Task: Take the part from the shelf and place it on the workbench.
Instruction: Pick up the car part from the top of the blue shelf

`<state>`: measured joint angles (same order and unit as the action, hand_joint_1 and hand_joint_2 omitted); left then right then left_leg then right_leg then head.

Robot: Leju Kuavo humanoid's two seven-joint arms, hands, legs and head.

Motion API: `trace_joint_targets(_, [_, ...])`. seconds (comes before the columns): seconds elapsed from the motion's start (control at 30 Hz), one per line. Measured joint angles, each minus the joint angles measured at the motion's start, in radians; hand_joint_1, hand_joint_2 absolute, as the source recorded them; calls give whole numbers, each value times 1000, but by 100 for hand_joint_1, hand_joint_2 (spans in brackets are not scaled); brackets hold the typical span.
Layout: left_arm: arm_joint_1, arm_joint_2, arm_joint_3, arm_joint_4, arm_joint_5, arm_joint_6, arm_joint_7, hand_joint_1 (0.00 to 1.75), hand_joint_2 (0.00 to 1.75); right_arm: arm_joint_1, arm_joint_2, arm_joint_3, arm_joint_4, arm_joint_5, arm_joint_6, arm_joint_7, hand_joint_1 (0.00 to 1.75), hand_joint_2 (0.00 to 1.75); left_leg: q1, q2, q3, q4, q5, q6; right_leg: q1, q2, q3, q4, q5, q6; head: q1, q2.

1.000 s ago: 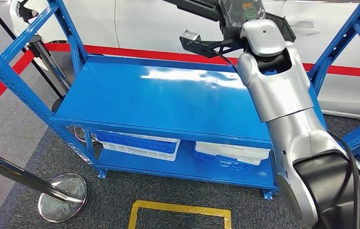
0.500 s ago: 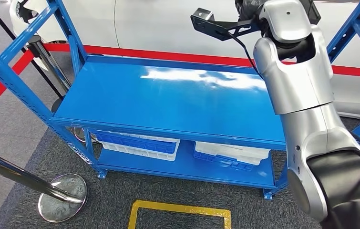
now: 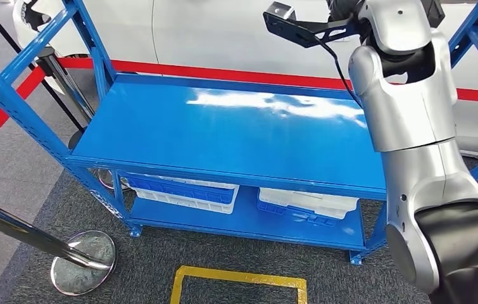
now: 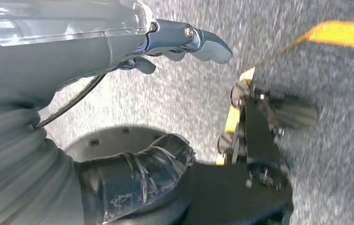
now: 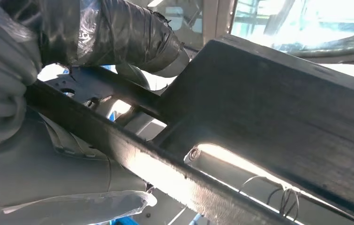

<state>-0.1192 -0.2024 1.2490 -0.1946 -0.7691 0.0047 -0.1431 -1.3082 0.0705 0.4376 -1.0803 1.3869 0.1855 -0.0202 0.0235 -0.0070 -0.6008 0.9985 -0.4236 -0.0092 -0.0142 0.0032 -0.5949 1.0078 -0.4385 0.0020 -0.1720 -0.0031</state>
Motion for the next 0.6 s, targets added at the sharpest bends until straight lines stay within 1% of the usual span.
trace_joint_targets(0.07, [0, 8, -1, 0, -12, 4, 2, 0, 175, 7, -6, 0, -1, 3, -3, -5, 175, 175, 0, 0, 0, 0, 0, 0, 0, 0, 0, 0, 0, 0, 0, 0])
trace_joint_targets(0.23, [2, 17, -2, 0, -25, 39, -4, 0, 175, 67, -49, 0, -37, 4, -39, -42, 175, 175, 0, 0, 0, 0, 0, 0, 0, 0, 0, 0, 0, 0, 0, 0])
trace_joint_targets(0.37, [2, 19, -2, 0, -35, 36, -11, 0, 175, 72, -73, 1, -70, -20, -35, -79, 175, 175, 0, 0, 0, 0, 0, 0, 0, 0, 0, 0, 0, 0, 0, 0])
trace_joint_targets(0.6, [2, 20, -2, 0, -40, 35, -17, 0, 175, 70, -94, 4, -90, -32, -28, -90, 175, 175, 0, 0, 0, 0, 0, 0, 0, 0, 0, 0, 0, 0, 0, 0])
